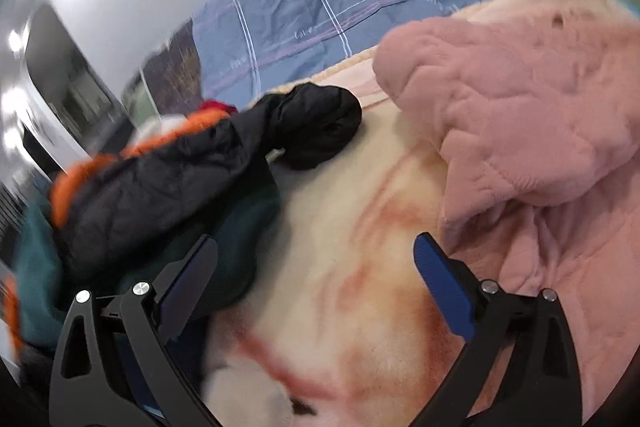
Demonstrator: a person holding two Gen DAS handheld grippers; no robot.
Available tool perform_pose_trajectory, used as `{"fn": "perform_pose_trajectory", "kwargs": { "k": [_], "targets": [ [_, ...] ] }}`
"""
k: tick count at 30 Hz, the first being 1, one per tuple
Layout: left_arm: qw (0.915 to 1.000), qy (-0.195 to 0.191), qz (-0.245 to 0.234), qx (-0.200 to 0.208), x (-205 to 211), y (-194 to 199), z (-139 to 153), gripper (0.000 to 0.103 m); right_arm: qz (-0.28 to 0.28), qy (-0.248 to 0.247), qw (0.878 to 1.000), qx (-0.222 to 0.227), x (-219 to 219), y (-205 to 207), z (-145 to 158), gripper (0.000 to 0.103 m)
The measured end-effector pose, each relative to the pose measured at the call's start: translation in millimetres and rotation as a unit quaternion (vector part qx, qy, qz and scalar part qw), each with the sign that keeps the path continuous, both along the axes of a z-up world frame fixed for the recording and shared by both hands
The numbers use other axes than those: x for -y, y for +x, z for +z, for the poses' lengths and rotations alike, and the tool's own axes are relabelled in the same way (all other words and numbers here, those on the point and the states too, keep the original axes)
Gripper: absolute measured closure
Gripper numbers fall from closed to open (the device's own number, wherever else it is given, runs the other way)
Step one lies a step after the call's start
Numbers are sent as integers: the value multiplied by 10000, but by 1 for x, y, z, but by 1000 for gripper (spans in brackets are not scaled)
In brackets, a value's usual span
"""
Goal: Fold large clothes
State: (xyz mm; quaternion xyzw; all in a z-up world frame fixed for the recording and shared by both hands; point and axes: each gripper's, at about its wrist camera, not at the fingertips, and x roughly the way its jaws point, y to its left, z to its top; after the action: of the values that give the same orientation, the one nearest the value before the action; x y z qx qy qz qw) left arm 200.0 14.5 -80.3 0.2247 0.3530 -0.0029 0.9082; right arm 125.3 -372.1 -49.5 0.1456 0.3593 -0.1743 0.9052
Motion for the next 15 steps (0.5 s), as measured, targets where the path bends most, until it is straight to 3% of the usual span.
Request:
{"fn": "perform_pose_trajectory", "kwargs": {
  "k": [3, 5, 7, 12, 15],
  "targets": [
    [9962, -832, -137, -226, -16, -5, 9, 12, 597, -38, 9976, 337, -31, -2, 26, 56],
    [9917, -1183, -323, -393, -16, -10, 10, 27, 1290, 67, 9910, 347, -66, 9, 37, 56],
    [9880, -1301, -570, -615, -10, -11, 7, 35, 1811, 103, 9831, 252, -100, 21, 40, 56],
    [9877, -1011, -960, -714, 21, -17, -7, 36, 2843, 118, 9585, -153, -186, 61, 46, 48],
    [9846, -1356, -865, -690, 26, -6, -12, 35, 3075, 213, 9503, -429, -228, 97, 47, 44]
  ]
}}
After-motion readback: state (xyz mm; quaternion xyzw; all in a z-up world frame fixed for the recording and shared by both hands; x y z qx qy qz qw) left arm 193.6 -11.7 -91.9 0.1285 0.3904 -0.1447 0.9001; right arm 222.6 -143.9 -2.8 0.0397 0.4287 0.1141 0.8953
